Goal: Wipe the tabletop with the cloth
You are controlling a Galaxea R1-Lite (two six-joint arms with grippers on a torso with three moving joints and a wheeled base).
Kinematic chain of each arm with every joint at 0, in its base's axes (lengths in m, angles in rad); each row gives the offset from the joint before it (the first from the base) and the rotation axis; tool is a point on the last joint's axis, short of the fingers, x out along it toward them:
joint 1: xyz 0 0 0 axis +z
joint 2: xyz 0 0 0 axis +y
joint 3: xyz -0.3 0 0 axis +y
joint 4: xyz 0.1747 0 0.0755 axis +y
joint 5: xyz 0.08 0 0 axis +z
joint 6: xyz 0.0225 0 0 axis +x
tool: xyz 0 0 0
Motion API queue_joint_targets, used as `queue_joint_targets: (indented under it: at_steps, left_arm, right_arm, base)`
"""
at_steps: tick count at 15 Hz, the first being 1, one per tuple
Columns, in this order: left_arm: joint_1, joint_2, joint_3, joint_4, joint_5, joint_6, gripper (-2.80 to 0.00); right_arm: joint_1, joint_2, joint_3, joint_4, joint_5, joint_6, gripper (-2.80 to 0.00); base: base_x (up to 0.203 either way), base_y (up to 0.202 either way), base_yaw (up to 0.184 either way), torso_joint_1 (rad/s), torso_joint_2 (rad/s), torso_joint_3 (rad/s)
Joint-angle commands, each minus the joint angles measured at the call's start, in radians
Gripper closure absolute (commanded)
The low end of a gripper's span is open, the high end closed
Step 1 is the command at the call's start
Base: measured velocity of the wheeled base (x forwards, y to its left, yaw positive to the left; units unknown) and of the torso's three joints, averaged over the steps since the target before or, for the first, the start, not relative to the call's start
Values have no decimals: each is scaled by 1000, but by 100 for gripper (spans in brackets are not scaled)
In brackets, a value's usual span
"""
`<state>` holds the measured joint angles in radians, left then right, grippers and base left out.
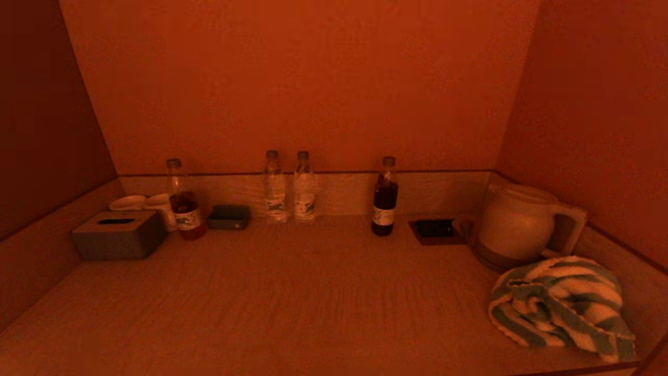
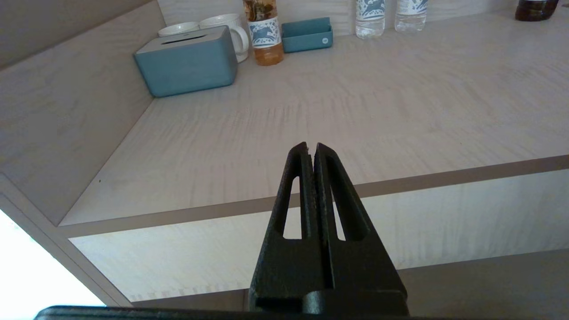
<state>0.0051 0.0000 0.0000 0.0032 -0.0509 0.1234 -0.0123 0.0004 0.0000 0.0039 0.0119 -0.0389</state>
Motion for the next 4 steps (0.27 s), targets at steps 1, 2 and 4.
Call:
queue_joint_targets:
  at_steps: [1, 2, 4]
  left_arm:
    - [1, 0, 0, 0, 0, 1, 0]
    - [-1, 0, 0, 0, -1, 1, 0]
    - [1, 0, 0, 0, -1, 1, 0]
  right_arm:
    - [0, 0, 0, -1, 2, 5, 0]
    - [0, 0, 0, -1, 2, 5, 0]
    - [0, 0, 0, -1, 2, 5, 0]
  base:
    - [0, 0, 0, 0, 0, 0]
    - [0, 0, 0, 0, 0, 0]
    - [0, 0, 0, 0, 0, 0]
